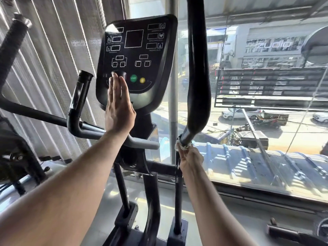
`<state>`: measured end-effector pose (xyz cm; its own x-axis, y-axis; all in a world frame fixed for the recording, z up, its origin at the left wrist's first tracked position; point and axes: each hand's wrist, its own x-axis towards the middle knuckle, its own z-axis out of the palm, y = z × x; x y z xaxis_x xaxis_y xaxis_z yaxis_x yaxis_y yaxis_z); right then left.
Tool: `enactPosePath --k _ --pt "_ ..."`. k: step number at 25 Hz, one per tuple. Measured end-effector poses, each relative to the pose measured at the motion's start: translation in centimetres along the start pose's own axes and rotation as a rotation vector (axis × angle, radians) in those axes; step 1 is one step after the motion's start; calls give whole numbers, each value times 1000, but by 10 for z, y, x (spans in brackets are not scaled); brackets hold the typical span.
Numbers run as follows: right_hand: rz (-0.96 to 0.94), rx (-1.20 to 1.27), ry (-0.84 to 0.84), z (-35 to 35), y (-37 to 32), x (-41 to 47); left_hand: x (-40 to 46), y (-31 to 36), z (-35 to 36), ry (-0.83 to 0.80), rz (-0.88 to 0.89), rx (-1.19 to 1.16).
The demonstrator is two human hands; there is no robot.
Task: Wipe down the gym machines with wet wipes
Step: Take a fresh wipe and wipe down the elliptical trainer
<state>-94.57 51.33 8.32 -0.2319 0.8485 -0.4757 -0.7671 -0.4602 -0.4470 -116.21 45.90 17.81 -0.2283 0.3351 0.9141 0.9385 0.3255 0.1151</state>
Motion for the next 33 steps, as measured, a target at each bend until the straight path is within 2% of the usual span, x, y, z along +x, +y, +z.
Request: enactPosePath --k 3,7,11,15,19,28,33 --pt "44 63 -70 1 -9 -25 -1 1 -1 -4 3 -9" --pt "86 157 -291 4 -42 -96 -1 2 -1 0 3 5" --pt "78 61 -444 1 -80 -148 0 4 -2 -19 -17 12" --pt "-8 -58 -516 4 -91 -148 1 3 0 -4 -21 14" --pt "-1 -77 -484 1 -75 -118 0 2 0 -5 -17 15" --pt "47 -122 -126 4 -12 10 -2 3 1 0 -22 -1" --pt "101 -77 -217 1 -27 -17 -1 4 -2 -24 -35 25"
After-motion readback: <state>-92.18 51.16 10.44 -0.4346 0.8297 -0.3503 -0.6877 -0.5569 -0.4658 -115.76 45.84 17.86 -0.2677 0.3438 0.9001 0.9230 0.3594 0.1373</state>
